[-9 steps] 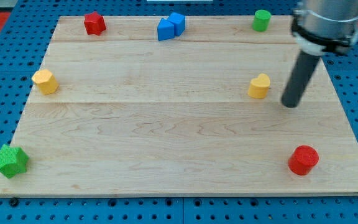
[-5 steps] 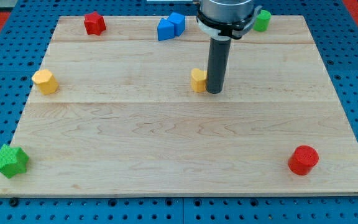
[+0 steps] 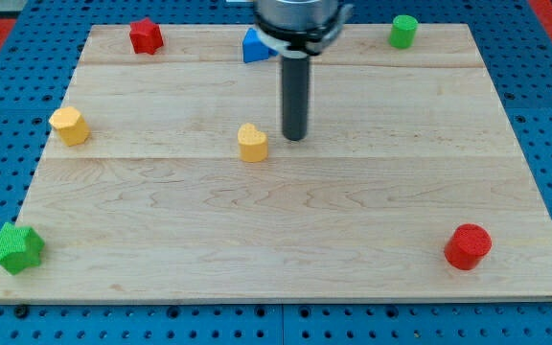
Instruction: Push yellow heart towards center left
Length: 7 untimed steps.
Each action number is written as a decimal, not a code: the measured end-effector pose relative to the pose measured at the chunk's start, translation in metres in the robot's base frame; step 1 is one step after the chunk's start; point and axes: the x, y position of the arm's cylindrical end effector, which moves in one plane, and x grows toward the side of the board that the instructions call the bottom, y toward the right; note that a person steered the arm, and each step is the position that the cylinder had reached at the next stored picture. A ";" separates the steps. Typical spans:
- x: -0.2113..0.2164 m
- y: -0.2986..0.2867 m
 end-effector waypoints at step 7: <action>-0.013 -0.144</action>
